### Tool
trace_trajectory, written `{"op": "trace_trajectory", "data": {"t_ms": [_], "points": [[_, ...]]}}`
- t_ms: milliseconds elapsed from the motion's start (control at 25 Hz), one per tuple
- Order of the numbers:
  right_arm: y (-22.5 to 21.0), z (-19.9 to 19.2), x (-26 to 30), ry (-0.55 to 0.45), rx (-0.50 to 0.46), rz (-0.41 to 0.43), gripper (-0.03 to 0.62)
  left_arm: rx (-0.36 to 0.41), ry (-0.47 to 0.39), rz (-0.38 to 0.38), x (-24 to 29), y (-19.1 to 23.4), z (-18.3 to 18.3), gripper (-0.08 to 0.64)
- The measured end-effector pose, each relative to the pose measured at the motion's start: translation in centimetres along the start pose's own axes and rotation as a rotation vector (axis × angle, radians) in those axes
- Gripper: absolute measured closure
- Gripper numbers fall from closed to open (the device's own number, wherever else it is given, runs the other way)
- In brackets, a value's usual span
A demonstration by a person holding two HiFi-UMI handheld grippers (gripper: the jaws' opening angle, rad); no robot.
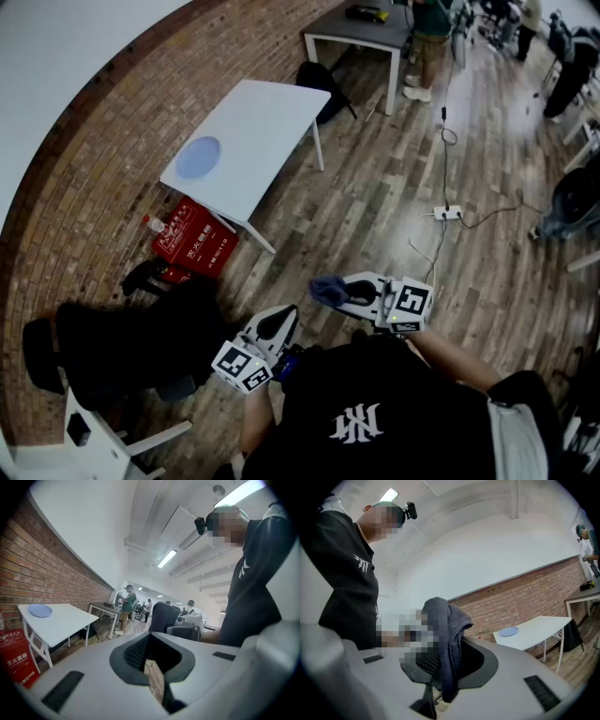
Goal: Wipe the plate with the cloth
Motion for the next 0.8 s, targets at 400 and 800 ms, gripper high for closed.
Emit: {"op": "trace_trajectory", "data": {"t_ms": [400,800], "points": [[-1.4,-0.9,-1.2,0.003,-0.037,-0.011,0.502,0.003,-0.053,0.072,-1.2,0.6,0.6,0.558],[-2.6,-1.1,-5.0,0.008,-0.058,-0.027,0.502,-0.009,-0.07,0.157,-0.5,-0.4,-0.2,0.558]]}}
Point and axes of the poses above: the fingertips, and each gripper's own axes: x forward along the fingers, y to its left, z out of its top, the point moved 4 cm from there along -x, backward along the fingers, and after that the axes turned 8 degrees about -z, right-handed, at the moved point
